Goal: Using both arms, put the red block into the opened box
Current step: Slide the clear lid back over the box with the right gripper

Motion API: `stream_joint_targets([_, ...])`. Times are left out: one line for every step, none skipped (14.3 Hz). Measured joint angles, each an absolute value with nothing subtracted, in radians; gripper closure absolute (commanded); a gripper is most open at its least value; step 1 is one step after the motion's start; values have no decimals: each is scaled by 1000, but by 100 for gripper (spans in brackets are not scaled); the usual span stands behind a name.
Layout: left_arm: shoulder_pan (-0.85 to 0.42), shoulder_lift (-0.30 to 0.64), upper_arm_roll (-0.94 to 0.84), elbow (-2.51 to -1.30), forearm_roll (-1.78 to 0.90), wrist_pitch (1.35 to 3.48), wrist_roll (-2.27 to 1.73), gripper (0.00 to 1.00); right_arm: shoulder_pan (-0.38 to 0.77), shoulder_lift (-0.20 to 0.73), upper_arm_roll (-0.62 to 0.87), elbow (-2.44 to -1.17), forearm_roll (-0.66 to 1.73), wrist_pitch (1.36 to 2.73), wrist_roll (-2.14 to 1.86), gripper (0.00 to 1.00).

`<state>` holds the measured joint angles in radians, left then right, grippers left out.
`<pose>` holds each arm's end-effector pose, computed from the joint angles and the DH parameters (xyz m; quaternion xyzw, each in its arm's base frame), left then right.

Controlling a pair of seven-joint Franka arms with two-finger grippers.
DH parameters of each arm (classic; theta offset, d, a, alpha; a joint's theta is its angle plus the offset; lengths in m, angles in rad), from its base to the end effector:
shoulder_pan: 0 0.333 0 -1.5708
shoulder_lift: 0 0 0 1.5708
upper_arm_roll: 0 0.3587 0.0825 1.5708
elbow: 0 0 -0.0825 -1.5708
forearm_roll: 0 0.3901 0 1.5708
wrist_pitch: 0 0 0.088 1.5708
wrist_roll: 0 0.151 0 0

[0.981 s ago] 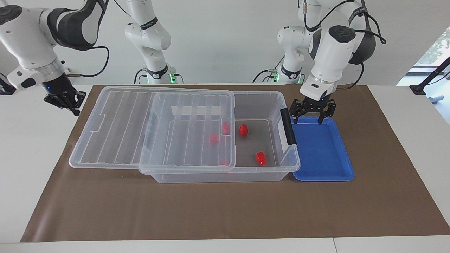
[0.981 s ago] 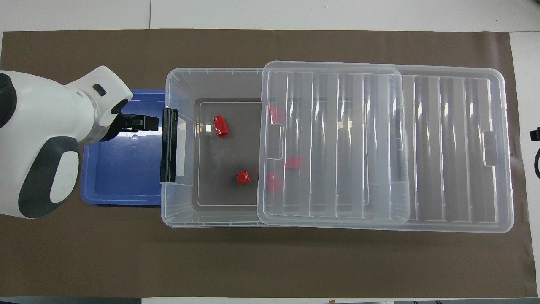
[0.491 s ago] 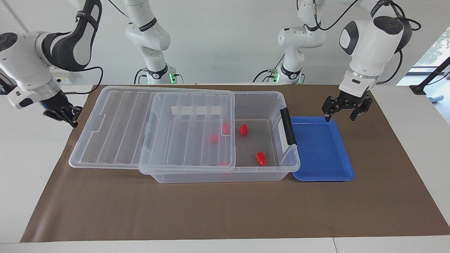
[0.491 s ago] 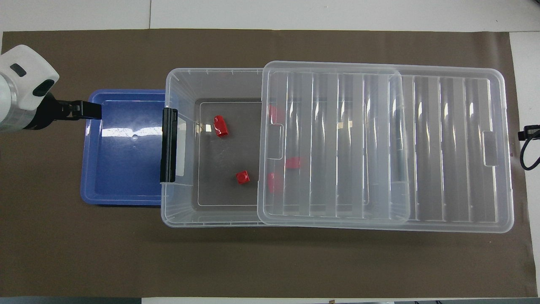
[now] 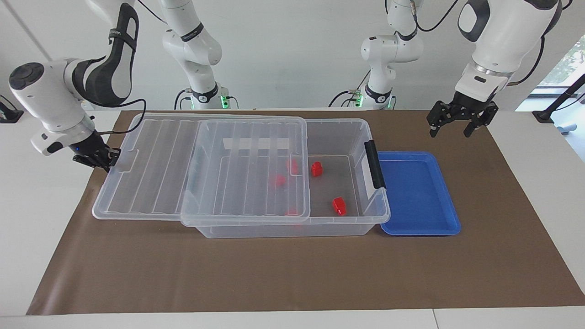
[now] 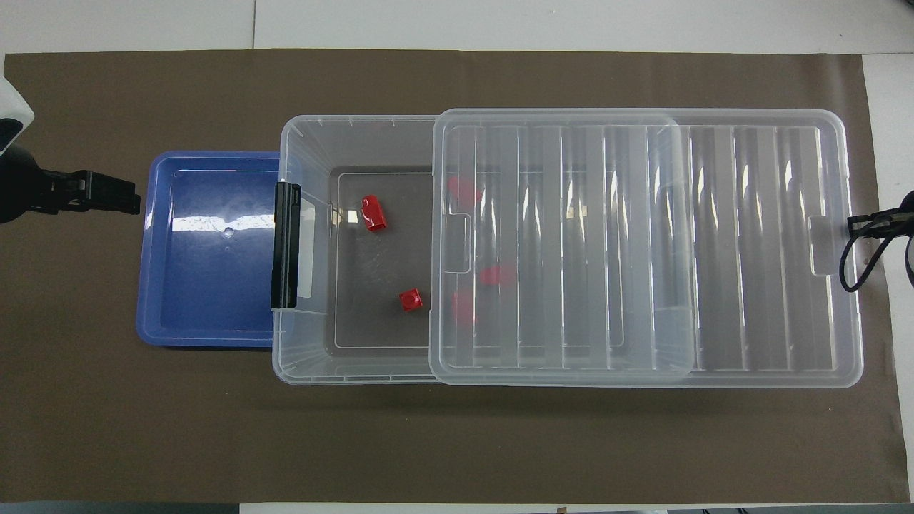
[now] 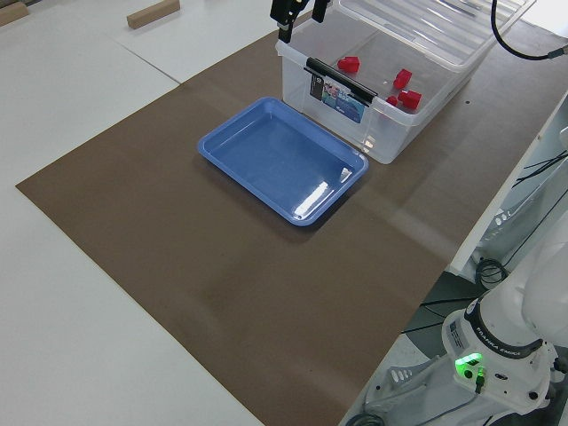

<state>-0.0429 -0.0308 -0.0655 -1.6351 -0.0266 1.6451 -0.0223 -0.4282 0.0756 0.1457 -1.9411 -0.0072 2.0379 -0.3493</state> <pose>0.5544 -0.0647 0.6162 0.9988 -0.0423 0.0195 0.0136 0.5641 -0.1659 0.4420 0.9993 0.0347 0.0112 0.0013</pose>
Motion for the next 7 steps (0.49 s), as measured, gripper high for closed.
stream_joint_targets([-38, -31, -66, -1632, -33, 1618, -19, 0, -419, 76, 146, -1941, -7, 2038, -341, 100])
stream_joint_targets([-36, -31, -67, -1632, -35, 1599, -17, 0, -406, 76, 146, -1941, -7, 2038, -323, 100])
stream_joint_targets([-36, -31, -70, -1632, -35, 1586, -16, 0, -392, 76, 146, -1941, -7, 2038, -299, 100])
stream_joint_targets([-36, -31, -74, -1632, -35, 1577, -16, 0, -375, 76, 146, -1941, -7, 2037, -273, 100])
stream_joint_targets([-36, -31, -78, -1633, -35, 1575, -14, 0, -356, 76, 146, -1941, -7, 2036, -246, 100])
stream_joint_targets([-36, -31, -79, -1633, -35, 1574, -2, 0, -337, 76, 146, -1941, -7, 2034, -218, 100])
stream_joint_targets([-36, -31, -78, -1633, -35, 1570, 14, 0, -320, 76, 147, -1942, -7, 2033, -192, 100])
